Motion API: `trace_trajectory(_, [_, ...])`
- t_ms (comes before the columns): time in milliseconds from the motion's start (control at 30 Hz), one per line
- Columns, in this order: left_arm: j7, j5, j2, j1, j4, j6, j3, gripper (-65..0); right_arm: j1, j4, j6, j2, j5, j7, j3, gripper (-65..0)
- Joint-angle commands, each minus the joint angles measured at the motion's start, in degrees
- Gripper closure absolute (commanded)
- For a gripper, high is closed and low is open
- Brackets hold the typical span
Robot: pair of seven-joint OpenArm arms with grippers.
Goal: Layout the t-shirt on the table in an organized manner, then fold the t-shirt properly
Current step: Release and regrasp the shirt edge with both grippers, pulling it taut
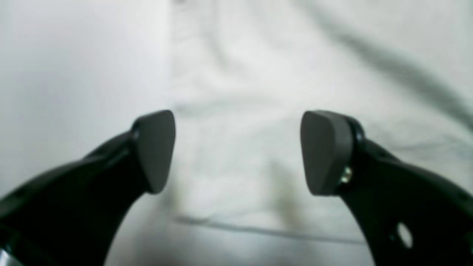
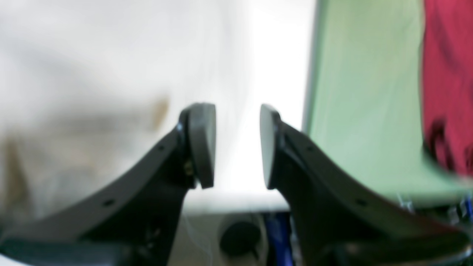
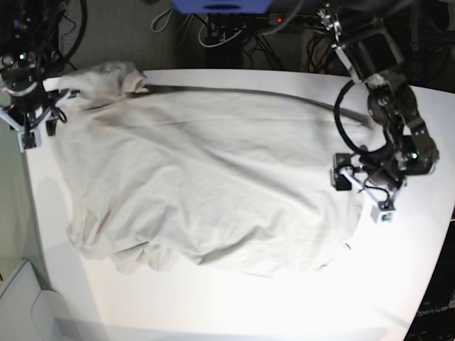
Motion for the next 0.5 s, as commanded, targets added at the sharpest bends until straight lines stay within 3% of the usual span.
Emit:
trace_trajectory(0, [-0.7,-0.1,0.1,-3.5,-2.5,0.1,0.0,-50.8,3.5,0.7,-0.4,0.2,-0.4,-1.6,-0.7,-21.0])
trace_trajectory(67, [-1.7,0.0,0.9,-7.3,-8.5,0.1,0.0,-50.7,9.5,0.2,-0.4,0.4,-2.8,-6.2,-2.4,-20.8])
trace_trajectory(167, [-7.4,0.1,1.7,-10.0,-18.6,0.2,1.2,-48.1,17.2,-3.5,-0.4,0.1,-5.2,-11.0,-5.8,-20.6])
trace_trajectory(367, [-16.0,0.1,1.2,-9.5,-28.2,0.2,10.7,-23.8,25.7,-16.6,-0.4,0.2,-5.3,-11.5,-10.8,-20.6])
trace_trajectory(467, [-16.5,0.1,1.2,-7.7,-28.9,0.3,10.5,-20.5,27.3,-22.3,-0.4,0.4,-5.3,-11.3,-11.8,-18.9])
